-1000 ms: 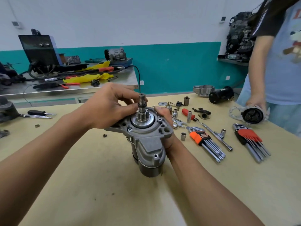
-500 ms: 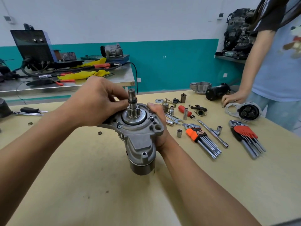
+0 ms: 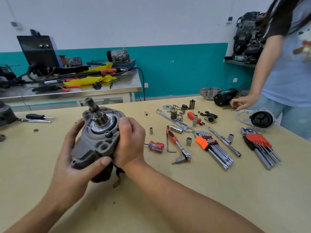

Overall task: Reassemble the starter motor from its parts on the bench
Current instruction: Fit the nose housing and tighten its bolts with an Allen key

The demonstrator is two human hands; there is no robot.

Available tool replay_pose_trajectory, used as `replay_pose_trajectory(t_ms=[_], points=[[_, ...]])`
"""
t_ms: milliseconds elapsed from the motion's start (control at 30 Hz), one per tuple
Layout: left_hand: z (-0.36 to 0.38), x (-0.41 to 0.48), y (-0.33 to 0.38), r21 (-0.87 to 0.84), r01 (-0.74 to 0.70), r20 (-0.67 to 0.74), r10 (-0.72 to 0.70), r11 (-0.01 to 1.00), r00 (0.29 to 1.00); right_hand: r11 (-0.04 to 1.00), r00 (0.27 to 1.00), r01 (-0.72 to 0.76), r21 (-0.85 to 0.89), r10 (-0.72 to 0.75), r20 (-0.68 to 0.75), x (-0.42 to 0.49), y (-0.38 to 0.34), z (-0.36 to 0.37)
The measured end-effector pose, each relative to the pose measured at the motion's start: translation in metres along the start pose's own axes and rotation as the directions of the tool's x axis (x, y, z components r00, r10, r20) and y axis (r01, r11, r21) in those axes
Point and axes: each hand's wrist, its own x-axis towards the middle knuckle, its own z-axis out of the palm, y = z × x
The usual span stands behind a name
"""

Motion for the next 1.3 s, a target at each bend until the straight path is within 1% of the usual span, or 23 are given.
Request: replay_pose_trajectory(t_ms=[67,100,167,233,267,333,367,400,433,467,500,533,567,600,633,667,733,833,967,1100,1200,1267,1300], points=[[0.004,0.000,0.002,-0.051,-0.041,-0.111,0.035,0.998,0.993,0.998,0.997,-0.060,-0.007,0.060,-0.045,-0.004,0.001,0.011],[0.001,0.002,0.003,-0.073,-0.037,-0.140,0.027,0.997,0.990,0.996,0.995,-0.087,0.018,0.087,-0.038,-0.004,0.002,0.013],[-0.007,0.006,0.006,-0.100,-0.035,-0.145,0.020,0.994,0.989,0.989,0.991,-0.123,0.086,0.118,0.055,-0.001,0.003,0.009],[-0.015,0.010,0.007,-0.076,-0.052,-0.098,0.045,0.996,0.994,0.983,0.970,-0.149,0.110,0.124,0.207,0.003,0.004,-0.003],[-0.018,0.011,0.006,-0.033,-0.067,-0.075,0.065,0.997,0.995,0.988,0.951,-0.141,0.057,0.120,0.284,0.004,0.005,-0.011],[-0.023,0.015,0.005,0.066,-0.092,-0.045,0.095,0.994,0.994,0.988,0.919,-0.056,-0.143,0.107,0.380,0.012,-0.001,-0.029],[-0.025,0.017,0.005,0.091,-0.102,-0.031,0.106,0.991,0.994,0.966,0.913,0.010,-0.260,0.097,0.397,0.020,-0.008,-0.040],[-0.027,0.020,0.006,0.103,-0.109,-0.015,0.112,0.989,0.994,0.915,0.914,0.087,-0.395,0.084,0.397,0.030,-0.016,-0.052],[-0.029,0.023,0.007,0.117,-0.114,0.003,0.115,0.987,0.993,0.822,0.915,0.168,-0.544,0.075,0.396,0.043,-0.024,-0.066],[-0.030,0.026,0.007,0.125,-0.115,0.016,0.114,0.985,0.993,0.676,0.904,0.248,-0.694,0.096,0.416,0.057,-0.033,-0.081],[-0.031,0.029,0.006,0.121,-0.111,0.025,0.109,0.986,0.994,0.477,0.879,0.323,-0.817,0.169,0.446,0.070,-0.040,-0.096],[-0.032,0.031,0.005,0.105,-0.100,0.035,0.096,0.989,0.995,0.259,0.844,0.397,-0.880,0.274,0.461,0.081,-0.045,-0.108],[-0.033,0.034,0.005,0.093,-0.090,0.048,0.086,0.992,0.995,0.077,0.803,0.468,-0.881,0.379,0.460,0.089,-0.045,-0.120],[-0.034,0.036,0.006,0.081,-0.085,0.062,0.081,0.993,0.995,-0.055,0.757,0.537,-0.842,0.473,0.451,0.095,-0.042,-0.128],[-0.035,0.038,0.007,0.071,-0.079,0.074,0.074,0.994,0.995,-0.134,0.708,0.609,-0.781,0.536,0.460,0.097,-0.038,-0.134],[-0.036,0.039,0.007,0.055,-0.067,0.082,0.062,0.996,0.995,-0.169,0.660,0.668,-0.725,0.585,0.472,0.098,-0.034,-0.136],[-0.036,0.040,0.008,0.046,-0.049,0.096,0.045,0.998,0.994,-0.180,0.587,0.738,-0.650,0.645,0.489,0.099,-0.030,-0.137],[-0.035,0.041,0.010,0.066,-0.046,0.105,0.039,0.997,0.994,-0.219,0.505,0.821,-0.528,0.710,0.491,0.101,-0.030,-0.136],[-0.035,0.044,0.015,0.101,-0.046,0.128,0.033,0.994,0.991,-0.205,0.456,0.843,-0.497,0.764,0.457,0.100,-0.033,-0.134],[-0.036,0.046,0.018,0.078,-0.037,0.153,0.025,0.996,0.988,-0.220,0.425,0.875,-0.431,0.775,0.468,0.096,-0.033,-0.133],[-0.039,0.048,0.017,0.080,-0.021,0.190,0.005,0.997,0.982,-0.261,0.385,0.918,-0.300,0.774,0.502,0.094,-0.031,-0.124],[-0.041,0.049,0.017,0.084,-0.001,0.200,-0.015,0.997,0.980,-0.284,0.332,0.943,-0.173,0.772,0.541,0.095,-0.029,-0.120],[-0.042,0.050,0.017,0.081,0.009,0.203,-0.025,0.997,0.979,-0.286,0.293,0.952,-0.105,0.769,0.568,0.097,-0.029,-0.120]])
